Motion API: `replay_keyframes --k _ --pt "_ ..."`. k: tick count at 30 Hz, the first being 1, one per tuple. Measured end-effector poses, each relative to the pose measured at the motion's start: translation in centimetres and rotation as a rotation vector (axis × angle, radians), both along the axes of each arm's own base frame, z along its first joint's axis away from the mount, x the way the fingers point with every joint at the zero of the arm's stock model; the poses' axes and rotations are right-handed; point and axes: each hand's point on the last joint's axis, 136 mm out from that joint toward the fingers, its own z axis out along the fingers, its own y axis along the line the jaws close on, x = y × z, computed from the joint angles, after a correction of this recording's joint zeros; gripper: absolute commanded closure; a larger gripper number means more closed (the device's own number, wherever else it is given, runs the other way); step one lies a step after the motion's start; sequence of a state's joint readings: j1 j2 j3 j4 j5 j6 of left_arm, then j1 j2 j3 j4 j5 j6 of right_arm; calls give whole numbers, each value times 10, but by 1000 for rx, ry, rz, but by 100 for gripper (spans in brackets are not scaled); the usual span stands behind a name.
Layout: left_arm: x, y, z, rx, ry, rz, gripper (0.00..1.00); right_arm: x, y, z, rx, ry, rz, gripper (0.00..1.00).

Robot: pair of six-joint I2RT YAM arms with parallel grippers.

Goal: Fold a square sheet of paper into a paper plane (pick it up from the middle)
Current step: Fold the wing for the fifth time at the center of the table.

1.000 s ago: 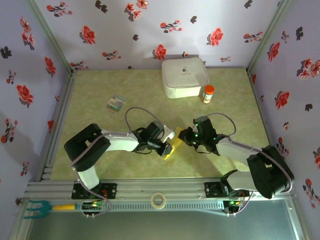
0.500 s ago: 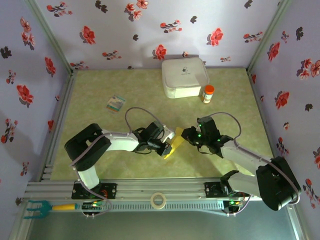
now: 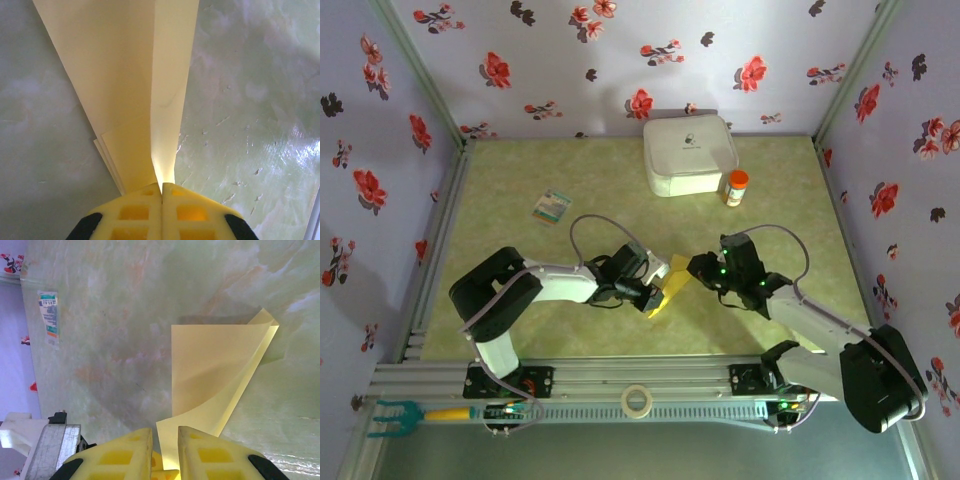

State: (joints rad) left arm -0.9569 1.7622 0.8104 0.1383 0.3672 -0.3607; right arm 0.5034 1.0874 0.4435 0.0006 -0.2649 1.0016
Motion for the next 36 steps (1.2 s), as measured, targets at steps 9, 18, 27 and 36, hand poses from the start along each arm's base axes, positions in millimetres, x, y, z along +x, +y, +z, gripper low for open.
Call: replay_keyframes --k 9,18,27,36 --pt "2 1 0 0 0 5 100 0 -1 -1 -1 2 -2 79" --pt "3 2 0 0 0 9 100 1 1 0 16 -19 5 80" --pt "5 3 0 0 1 14 100 4 6 6 41 -65 27 82" --pt "5 3 0 -2 3 13 100 0 13 10 73 -61 62 84"
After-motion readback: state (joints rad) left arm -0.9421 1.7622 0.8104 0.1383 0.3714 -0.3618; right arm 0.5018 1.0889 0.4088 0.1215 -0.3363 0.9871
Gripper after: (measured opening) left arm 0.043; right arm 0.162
